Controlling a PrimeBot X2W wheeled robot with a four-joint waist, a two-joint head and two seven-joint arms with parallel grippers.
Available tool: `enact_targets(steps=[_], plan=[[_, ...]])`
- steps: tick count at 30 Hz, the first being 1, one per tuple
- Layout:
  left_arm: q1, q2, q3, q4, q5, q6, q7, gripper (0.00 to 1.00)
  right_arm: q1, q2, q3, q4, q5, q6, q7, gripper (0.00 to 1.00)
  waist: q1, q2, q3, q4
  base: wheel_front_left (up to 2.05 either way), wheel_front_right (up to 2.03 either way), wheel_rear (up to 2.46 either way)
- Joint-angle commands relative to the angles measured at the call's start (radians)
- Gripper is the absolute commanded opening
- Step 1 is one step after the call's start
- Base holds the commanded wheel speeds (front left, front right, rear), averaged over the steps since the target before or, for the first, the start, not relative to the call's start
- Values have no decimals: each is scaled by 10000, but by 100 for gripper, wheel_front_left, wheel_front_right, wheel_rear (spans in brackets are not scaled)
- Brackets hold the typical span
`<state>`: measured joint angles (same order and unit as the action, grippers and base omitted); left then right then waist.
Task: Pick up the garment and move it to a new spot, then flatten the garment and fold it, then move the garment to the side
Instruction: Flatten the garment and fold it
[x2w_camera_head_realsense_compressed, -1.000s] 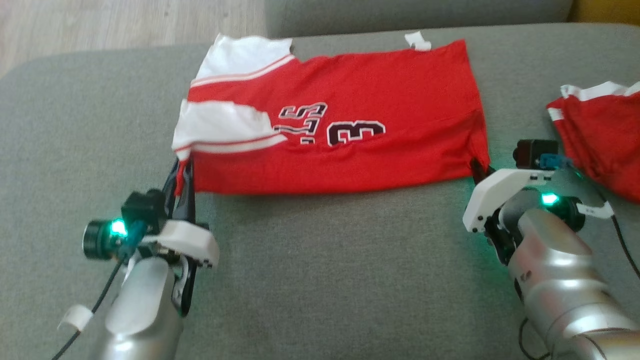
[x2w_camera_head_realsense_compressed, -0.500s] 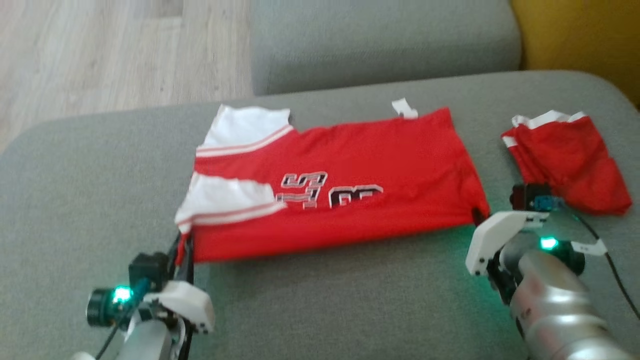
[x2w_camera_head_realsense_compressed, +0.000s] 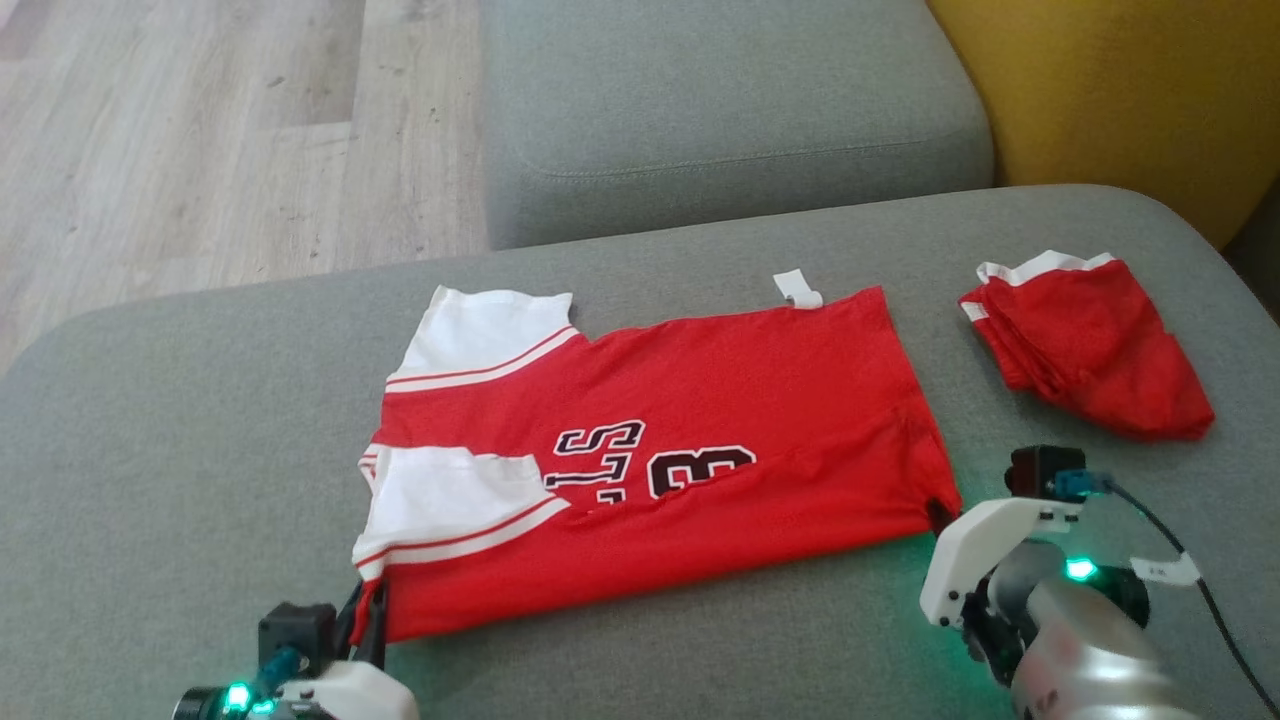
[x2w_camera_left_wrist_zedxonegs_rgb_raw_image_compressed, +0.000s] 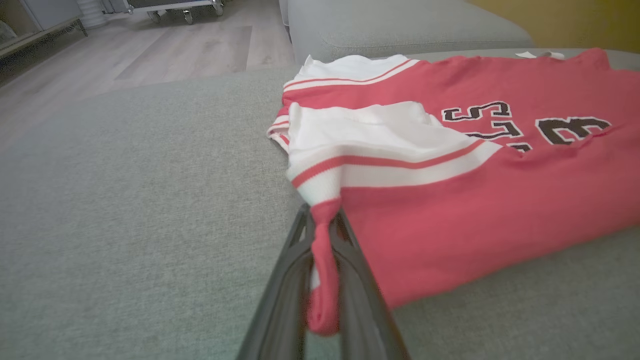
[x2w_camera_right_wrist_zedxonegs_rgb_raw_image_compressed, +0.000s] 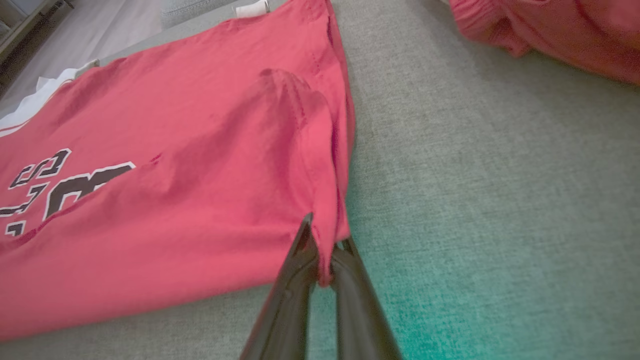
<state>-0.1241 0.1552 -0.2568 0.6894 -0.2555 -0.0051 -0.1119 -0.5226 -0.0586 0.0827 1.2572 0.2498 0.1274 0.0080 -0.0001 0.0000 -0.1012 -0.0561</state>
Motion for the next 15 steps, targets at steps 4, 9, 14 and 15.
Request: enact_targets(steps=[4,9,14,15], plan=[[-36,301,343,-802,-70,240,153,0,219,84,790,-978,575,33,-455,78,1,0,-20,-128,0,0,0],[79,293,441,-1355,-14,662,-230,100,564,84,964,-1730,673,33,-1520,100,1,0,37,-220,0,0,0],[-105,216,851,-2256,-142,906,-1275,100,762,84,844,-3033,540,33,-2581,100,1,0,198,-276,0,0,0],[-105,216,851,-2256,-142,906,-1275,100,762,84,844,-3033,540,33,-2581,100,1,0,198,-276,0,0,0]])
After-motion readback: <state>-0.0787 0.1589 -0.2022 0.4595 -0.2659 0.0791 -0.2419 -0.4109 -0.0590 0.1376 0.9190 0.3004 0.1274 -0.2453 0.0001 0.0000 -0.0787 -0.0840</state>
